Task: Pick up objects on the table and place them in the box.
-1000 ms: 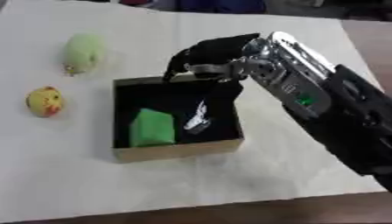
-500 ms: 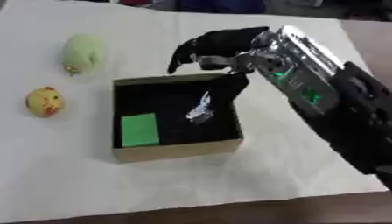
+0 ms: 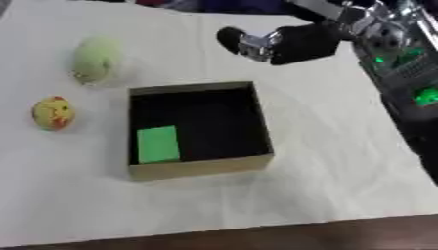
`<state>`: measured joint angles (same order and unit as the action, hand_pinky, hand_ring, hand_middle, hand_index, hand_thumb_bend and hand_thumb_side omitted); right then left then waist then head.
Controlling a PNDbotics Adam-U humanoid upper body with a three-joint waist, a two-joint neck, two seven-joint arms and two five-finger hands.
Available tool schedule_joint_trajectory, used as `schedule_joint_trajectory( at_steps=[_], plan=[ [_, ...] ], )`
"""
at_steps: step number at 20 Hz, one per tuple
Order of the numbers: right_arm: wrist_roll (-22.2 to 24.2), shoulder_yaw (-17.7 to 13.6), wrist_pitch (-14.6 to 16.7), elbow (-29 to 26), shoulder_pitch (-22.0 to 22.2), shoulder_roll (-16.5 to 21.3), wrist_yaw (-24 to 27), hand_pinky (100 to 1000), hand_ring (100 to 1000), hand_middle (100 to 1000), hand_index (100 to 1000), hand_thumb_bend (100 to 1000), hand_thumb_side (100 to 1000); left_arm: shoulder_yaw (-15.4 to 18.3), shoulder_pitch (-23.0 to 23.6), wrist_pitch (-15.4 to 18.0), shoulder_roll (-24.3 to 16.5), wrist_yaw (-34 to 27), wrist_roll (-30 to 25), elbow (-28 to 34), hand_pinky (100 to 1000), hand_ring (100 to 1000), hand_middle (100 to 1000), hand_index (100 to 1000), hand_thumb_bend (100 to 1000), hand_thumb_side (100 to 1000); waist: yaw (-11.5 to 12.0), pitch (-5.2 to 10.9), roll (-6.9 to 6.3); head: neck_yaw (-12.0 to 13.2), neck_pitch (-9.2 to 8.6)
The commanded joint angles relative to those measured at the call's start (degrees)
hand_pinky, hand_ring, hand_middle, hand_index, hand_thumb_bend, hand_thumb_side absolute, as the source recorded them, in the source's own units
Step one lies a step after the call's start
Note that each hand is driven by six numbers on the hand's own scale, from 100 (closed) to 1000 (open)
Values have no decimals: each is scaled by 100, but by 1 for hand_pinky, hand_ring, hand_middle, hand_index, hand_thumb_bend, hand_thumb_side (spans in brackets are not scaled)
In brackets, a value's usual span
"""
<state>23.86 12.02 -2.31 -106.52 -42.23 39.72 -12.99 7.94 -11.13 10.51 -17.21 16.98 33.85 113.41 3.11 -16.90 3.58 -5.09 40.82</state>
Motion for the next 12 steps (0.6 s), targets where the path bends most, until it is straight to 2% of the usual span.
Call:
schedule_joint_trajectory(
  at_steps=[1, 6, 12],
  plan=[
    [-532, -391, -118, -210, 78, 174, 830, 955, 889, 809, 998, 100, 1000, -29, -65, -14, -255, 82, -5, 118, 510, 650, 674, 762, 332, 1000, -7, 91, -50, -54, -26],
    [-1551, -657, -180, -312, 313, 111, 2159, 932, 867, 789, 1000, 100, 1000, -65, -82, -50, -361, 152, 23, 118, 510, 651, 675, 764, 343, 1000, 20, 81, -125, 5, -64],
    [-2094, -739, 11, -390, 516, -19, 3090, 941, 867, 792, 1000, 100, 1000, -90, -80, -157, -480, 240, 69, 118, 507, 651, 676, 767, 373, 1000, 74, 70, -234, 109, -72]
  ],
)
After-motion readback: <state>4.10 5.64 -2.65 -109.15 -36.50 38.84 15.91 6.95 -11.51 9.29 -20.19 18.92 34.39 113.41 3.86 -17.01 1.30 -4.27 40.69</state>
